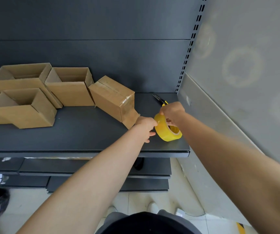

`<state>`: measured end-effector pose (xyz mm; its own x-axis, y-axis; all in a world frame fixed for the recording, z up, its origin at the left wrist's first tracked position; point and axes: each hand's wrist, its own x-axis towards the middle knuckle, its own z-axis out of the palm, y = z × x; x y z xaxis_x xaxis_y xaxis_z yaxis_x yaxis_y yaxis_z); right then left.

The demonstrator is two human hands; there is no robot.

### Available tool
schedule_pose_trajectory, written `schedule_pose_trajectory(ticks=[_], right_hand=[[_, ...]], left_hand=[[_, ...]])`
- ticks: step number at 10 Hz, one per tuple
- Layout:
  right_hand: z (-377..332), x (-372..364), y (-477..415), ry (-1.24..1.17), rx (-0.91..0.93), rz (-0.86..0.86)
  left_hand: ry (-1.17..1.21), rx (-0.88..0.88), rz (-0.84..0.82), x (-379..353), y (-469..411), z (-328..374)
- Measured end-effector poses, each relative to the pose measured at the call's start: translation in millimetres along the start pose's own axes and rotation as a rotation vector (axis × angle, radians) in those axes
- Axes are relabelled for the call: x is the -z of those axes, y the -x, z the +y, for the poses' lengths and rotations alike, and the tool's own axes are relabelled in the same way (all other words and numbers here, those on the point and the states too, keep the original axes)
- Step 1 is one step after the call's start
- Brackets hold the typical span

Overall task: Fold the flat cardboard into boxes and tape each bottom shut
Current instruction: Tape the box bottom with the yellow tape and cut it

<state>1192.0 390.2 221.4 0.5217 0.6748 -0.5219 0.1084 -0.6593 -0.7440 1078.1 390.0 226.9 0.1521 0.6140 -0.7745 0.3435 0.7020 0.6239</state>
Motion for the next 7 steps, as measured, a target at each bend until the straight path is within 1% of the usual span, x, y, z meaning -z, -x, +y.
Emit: schedule_pose_trajectory(ticks=[1, 2, 3, 4, 5, 6, 7], right_hand=[[-6.1, -12.6, 19.7, 0.444, 0.085, 0.046], [-1.2, -25.5, 11.4, 0.627, 0.169, 0.038], [3.1, -43.2, 9.7, 0.730, 0.186, 0.091], [8.5, -56.2, 9.0, 0.853, 0.191, 0.076], [7.7, -60.9, 8.7, 0.915, 0.158, 0.068], [-7.4, -59.6, 11.9, 0.932, 0.141, 0.164], [-35.7, -59.2, 12.1, 0.618, 0.178, 0.206]], left_hand=[[-0.181, -0.058, 0.001, 11.7, 0.3, -7.7], [-0.283, -0.102, -0.038, 20.7, -3.0, -11.8], [-0.389, -0.195, -0.019, 36.1, 0.3, -7.4], [-0.337, -0.341, 0.024, 60.9, -1.0, 6.7], [-0.157, -0.472, 0.080, 88.7, 6.9, 20.2], [-0.099, -0.656, 0.218, 111.4, 8.8, 33.8], [-0.175, -0.791, 0.404, 132.3, -1.0, 47.5]])
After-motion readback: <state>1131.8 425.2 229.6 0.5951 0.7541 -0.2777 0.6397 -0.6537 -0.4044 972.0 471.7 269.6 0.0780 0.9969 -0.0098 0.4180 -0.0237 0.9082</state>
